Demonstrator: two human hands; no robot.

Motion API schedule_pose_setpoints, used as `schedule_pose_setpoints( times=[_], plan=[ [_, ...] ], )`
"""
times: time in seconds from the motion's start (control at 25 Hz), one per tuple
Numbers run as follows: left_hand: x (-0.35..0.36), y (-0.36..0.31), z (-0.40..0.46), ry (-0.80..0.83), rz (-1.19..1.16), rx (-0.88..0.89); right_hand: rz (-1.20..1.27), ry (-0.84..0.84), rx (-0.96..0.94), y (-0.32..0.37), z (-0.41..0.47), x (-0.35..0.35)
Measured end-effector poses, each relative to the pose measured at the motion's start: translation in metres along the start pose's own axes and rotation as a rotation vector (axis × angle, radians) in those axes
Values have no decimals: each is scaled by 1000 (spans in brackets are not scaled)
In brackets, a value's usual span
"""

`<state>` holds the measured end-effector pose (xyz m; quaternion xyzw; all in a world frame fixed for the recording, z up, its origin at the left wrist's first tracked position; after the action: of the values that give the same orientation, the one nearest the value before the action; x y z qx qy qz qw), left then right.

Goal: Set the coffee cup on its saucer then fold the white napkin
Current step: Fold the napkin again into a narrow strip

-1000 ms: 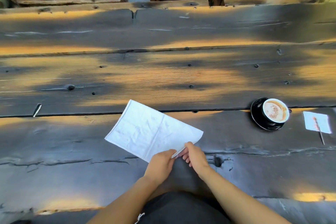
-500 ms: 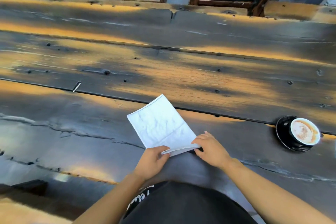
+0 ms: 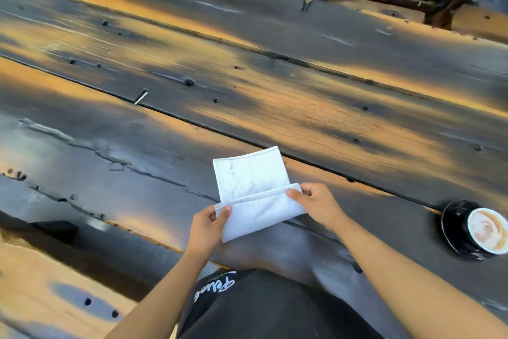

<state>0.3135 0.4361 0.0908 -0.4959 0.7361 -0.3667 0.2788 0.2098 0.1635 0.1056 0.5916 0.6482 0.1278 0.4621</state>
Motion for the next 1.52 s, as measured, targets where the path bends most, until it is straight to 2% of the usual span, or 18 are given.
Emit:
schedule_pose_setpoints(
  times=[0.28,0.48,0.92,1.16,1.28,1.4,1.52],
  plan=[
    [-1,-24,53,-128,-108,-40,84,-157,121,24,63,-1],
    [1,-36,95,-131,-97,-65,36,-194,178,22,105,4],
    [1,-35,155,-188,245,-114,-132,-233,289,10,153,14],
    [3,-43,154,-278,454,20,-276,-338,357,14,148,4],
    [-4,-41,148,-326,493,16,-401,-354,367,13,141,2],
    [-4,-34,131,-282,473,-31,-505,-327,356,15,128,8],
    [3,-26,120,-195,412,-33,-503,-273,371,11,114,17]
  ],
)
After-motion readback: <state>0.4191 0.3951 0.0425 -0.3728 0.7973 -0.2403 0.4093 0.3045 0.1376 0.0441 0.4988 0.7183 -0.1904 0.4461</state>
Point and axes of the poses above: each hand's wrist, its own z-axis towards the middle knuckle, its own x-axis out of the palm, y = z × x, the point moved 5 cm from there along z, towards the middle knuckle, and after that the axes turned 14 degrees about -z, right-handed, at the moved point
